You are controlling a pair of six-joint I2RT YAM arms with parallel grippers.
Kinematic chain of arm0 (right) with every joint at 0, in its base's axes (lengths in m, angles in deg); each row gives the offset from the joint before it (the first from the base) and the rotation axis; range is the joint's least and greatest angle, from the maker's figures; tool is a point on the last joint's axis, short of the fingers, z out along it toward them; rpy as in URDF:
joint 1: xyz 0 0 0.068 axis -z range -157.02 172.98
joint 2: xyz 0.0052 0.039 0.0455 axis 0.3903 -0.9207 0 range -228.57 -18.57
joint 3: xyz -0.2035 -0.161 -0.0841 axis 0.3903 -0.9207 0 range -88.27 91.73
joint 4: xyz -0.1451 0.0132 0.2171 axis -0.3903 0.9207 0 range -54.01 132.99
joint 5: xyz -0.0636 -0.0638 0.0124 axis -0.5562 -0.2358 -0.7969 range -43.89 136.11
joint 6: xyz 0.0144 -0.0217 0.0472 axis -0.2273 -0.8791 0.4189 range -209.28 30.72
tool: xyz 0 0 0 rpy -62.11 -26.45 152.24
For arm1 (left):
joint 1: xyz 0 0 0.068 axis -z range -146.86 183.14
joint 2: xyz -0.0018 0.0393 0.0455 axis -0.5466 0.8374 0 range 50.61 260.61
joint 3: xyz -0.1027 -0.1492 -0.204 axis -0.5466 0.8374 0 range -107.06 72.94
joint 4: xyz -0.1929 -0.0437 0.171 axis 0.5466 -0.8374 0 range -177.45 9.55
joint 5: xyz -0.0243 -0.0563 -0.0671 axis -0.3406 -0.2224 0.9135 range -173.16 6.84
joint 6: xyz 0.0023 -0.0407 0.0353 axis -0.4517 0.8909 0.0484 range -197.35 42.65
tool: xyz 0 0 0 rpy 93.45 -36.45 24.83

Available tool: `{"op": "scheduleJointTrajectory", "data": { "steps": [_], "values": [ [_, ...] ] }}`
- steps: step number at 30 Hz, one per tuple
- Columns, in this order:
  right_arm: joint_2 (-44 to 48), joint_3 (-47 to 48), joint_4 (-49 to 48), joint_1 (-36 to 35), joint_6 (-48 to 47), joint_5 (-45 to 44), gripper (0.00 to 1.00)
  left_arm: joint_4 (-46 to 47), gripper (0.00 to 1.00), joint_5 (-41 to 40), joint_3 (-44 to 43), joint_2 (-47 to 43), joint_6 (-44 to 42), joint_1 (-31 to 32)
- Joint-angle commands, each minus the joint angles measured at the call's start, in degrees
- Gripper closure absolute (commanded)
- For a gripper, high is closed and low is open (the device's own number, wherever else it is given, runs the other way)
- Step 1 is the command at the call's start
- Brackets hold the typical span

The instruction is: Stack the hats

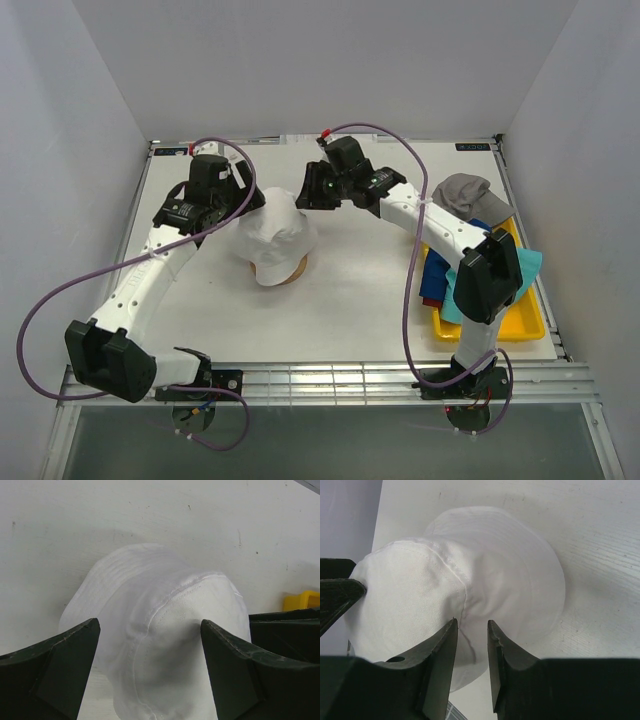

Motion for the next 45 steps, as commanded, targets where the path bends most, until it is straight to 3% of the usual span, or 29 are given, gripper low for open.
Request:
{"op": "scheduleJointTrajectory", "data": {
  "steps": [1,17,33,39,45],
  "values": [
    [3.5,3.6,-0.2,-0.3,-0.7,-0.7,0.63,-2.6,0.08,-2.0,1.7,-2.2,-0.3,-0.2],
    [5.6,4.2,1.4,0.2,-1.8,-2.8,0.57,-3.4,0.08,-3.2,3.3,-3.8,-0.2,-0.7],
    [11.7,0.4,11.3,4.7,-5.6,-11.5,0.56,-2.5,0.08,-1.2,0.3,-4.5,-0.9,-0.8],
    [18.8,-5.7,18.6,10.1,-6.4,-18.8,0.56,-1.1,0.08,0.5,-4.2,-2.6,-1.5,-0.8],
    [31.7,-15.9,25.9,16.8,-5.3,-27.6,0.56,2.8,0.08,9.0,-10.9,-0.9,1.8,-0.8]
  ]
}}
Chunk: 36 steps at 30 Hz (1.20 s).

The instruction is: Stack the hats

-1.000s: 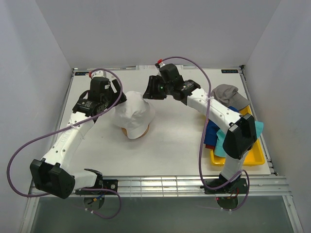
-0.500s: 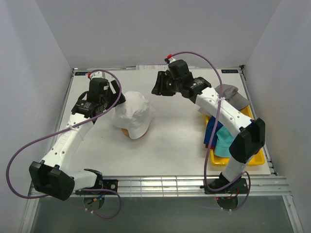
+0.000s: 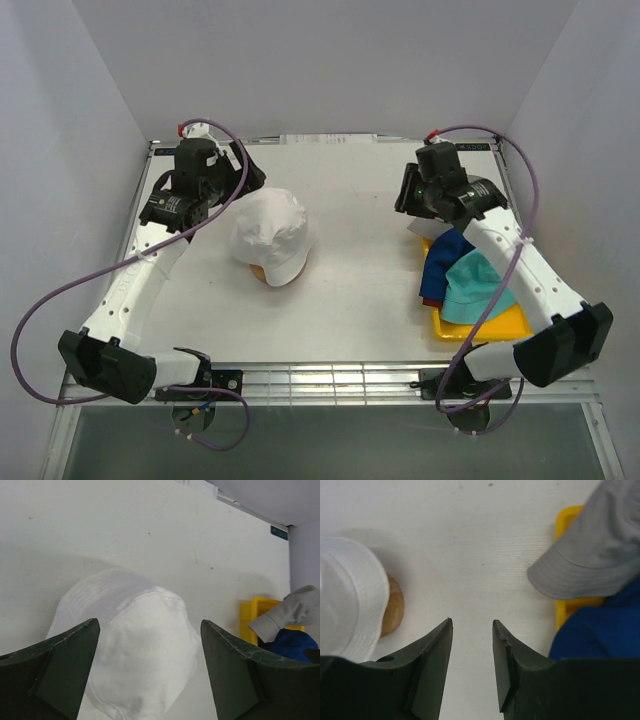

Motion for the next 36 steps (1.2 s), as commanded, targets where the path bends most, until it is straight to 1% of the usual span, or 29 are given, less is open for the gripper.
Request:
{"op": "scheduleJointTrajectory", "data": {
  "steps": [1,3,4,7,10,11,14,17,22,26,29,34,36],
  "values": [
    [10.1,-6.9,6.7,4.0,0.2,-8.2,0.57,3.6,0.08,7.3,-5.0,0.1,1.8,-0.2],
    [13.7,-10.6,8.7,6.7,1.5,-9.9,0.57,4.1,0.08,9.5,-7.1,0.7,2.2,-0.2],
    [16.6,-14.1,9.5,7.5,1.9,-10.1,0.58,4.5,0.08,10.1,-7.5,0.8,2.3,-0.2],
    [20.3,-18.0,12.3,11.5,2.8,-11.4,0.60,5.9,0.08,12.4,-7.8,0.4,3.1,-0.2],
    [22.4,-21.6,12.2,16.7,3.2,-12.6,0.61,7.0,0.08,14.9,-7.3,0.8,3.6,-0.2],
    [22.4,-22.4,12.0,19.2,3.1,-12.6,0.62,7.1,0.08,15.9,-7.3,0.9,3.7,-0.2],
    [21.3,-22.7,10.2,23.2,2.0,-10.9,0.62,7.4,0.08,17.3,-7.3,1.3,3.7,-0.2],
    [18.8,-22.8,7.9,25.7,1.3,-9.9,0.62,7.7,0.08,17.7,-7.3,1.3,3.7,-0.2],
    [14.1,-23.4,5.0,27.3,1.0,-8.6,0.60,7.6,0.08,17.5,-7.2,1.0,2.8,-0.2],
    [12.8,-24.9,3.5,29.4,1.0,-8.2,0.59,7.5,0.07,16.9,-7.2,0.9,2.3,-0.2],
    [14.5,-26.5,1.4,29.7,1.6,-7.0,0.58,7.3,0.07,17.4,-6.8,0.9,2.1,-0.1],
    [18.3,-26.8,1.2,29.7,1.5,-6.9,0.49,7.1,0.07,18.0,-5.9,0.8,2.3,-0.1],
    [19.7,-27.2,0.7,29.7,1.4,-7.1,0.48,7.1,0.07,18.2,-5.8,0.9,2.5,-0.2]
  ]
}}
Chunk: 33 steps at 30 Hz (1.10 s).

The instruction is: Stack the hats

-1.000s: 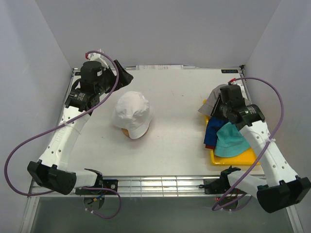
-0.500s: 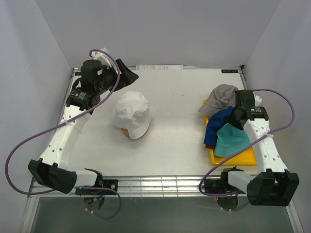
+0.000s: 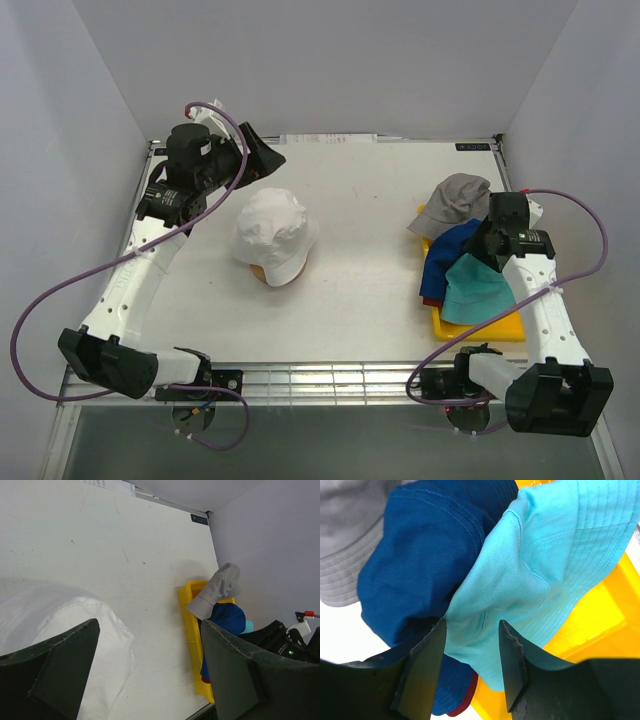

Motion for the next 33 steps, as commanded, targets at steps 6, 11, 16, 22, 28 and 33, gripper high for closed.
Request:
{"op": "scheduleJointTrajectory", "data": {
  "steps": [6,11,16,22,28,33],
  "values": [
    [2.5,-1.7,-3.9,0.2,-0.7,0.2,0.46,0.7,0.07,1.2,0.7,-1.4,0.0,-0.2],
    [1.1,-3.2,-6.0,0.2,-0.7,1.2,0.45,-0.1,0.07,0.6,1.4,-2.3,-0.3,-0.2],
    [1.0,-4.9,-7.7,0.2,-0.7,1.5,0.45,-0.6,0.07,0.0,2.4,-3.2,-0.3,-0.2],
    [2.8,-7.5,-8.4,0.2,-1.7,0.3,0.58,-0.6,0.07,-0.4,3.9,-4.0,-0.2,-0.2],
    [3.7,-8.4,-9.0,0.3,-3.0,-0.2,0.83,-0.5,0.07,-0.8,4.3,-4.1,-0.4,-0.2],
    [4.7,-5.0,-6.4,0.2,-4.4,1.2,0.92,-0.5,0.07,-0.7,4.2,-4.1,-0.8,-0.2]
  ]
}}
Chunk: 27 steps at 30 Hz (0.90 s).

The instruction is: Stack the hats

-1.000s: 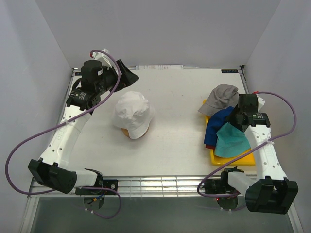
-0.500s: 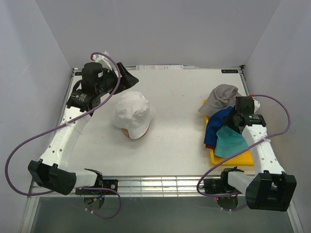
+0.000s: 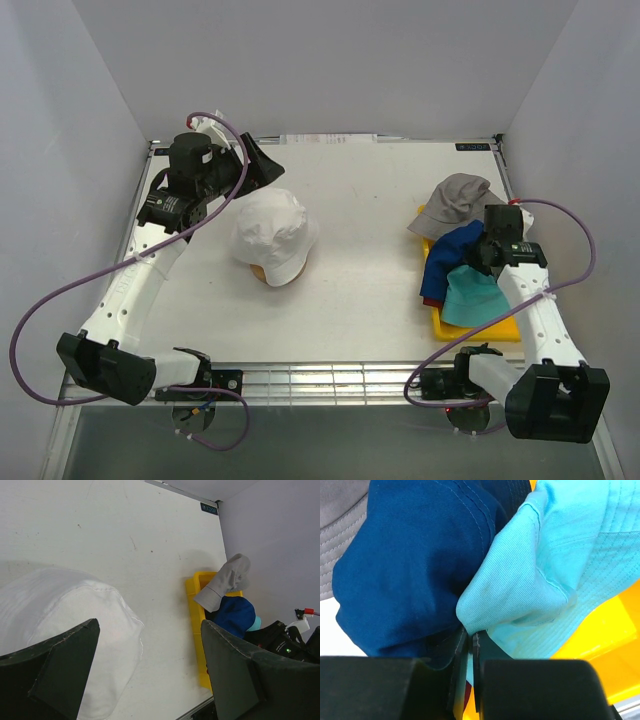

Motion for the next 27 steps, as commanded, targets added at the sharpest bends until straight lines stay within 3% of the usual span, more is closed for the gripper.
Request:
{"op": "scheduleJointTrajectory", "data": {
  "steps": [1,10,21,27],
  "values": [
    [1.8,4.3,2.0,0.2,-1.9,-0.4,0.92,0.1,0.07,-0.6,0.0,-2.1,-0.9,-0.1],
    [3.6,22.4,11.8,0.2,-4.6,3.2,0.92,1.0,0.07,0.1,0.7,-1.1,-0.7,-0.2],
    [1.5,37.5,15.4,0.2,-6.3,9.5,0.92,1.5,0.07,0.6,1.3,-0.4,-0.7,-0.2],
    [1.2,36.0,16.7,0.2,-7.7,4.4,0.92,1.8,0.07,1.0,2.0,-0.4,-0.4,-0.2]
  ]
}}
